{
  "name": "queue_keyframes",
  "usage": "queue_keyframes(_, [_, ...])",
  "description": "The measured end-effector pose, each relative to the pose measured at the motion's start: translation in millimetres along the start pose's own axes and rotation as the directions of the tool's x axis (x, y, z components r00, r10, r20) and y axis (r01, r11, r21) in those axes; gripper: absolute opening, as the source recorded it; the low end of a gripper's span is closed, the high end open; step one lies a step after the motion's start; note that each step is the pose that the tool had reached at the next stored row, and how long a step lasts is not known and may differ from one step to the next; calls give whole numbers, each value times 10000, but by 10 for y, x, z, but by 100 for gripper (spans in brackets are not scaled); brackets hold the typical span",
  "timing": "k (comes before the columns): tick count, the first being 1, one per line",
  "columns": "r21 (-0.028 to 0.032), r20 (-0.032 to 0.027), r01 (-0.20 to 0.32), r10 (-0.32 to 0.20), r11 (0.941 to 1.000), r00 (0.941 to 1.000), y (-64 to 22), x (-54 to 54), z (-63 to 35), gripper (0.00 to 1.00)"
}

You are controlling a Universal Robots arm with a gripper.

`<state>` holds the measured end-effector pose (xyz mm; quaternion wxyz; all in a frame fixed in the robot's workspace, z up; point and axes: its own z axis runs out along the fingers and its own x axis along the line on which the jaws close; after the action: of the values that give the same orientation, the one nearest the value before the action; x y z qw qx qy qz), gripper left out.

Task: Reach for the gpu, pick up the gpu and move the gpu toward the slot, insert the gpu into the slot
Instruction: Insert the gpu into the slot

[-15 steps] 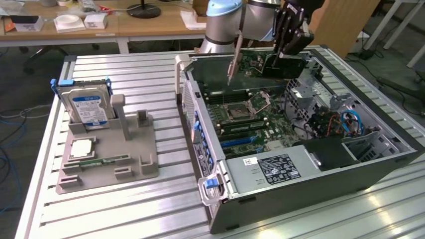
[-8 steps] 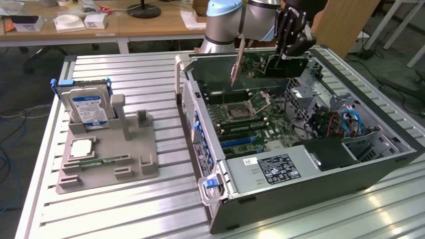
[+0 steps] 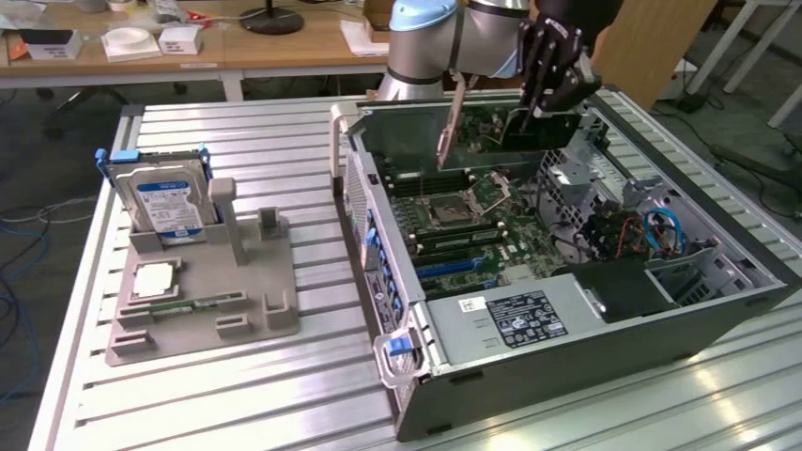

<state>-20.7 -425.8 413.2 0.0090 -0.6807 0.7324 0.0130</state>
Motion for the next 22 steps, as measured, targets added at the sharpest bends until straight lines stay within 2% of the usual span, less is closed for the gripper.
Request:
queue_keyframes(9, [-17,-2,720,-720,9974,9974,-2,47,49,26])
queue_keyframes(11, [47,-3,767,-767,9970,9971,6,62,58,26])
queue_keyframes(15, [249,-4,841,-841,9962,9965,27,86,76,26])
queue_keyframes(20, [276,-6,856,-856,9960,9963,75,103,153,26])
queue_keyframes(22, [276,-5,855,-855,9960,9963,123,110,186,26])
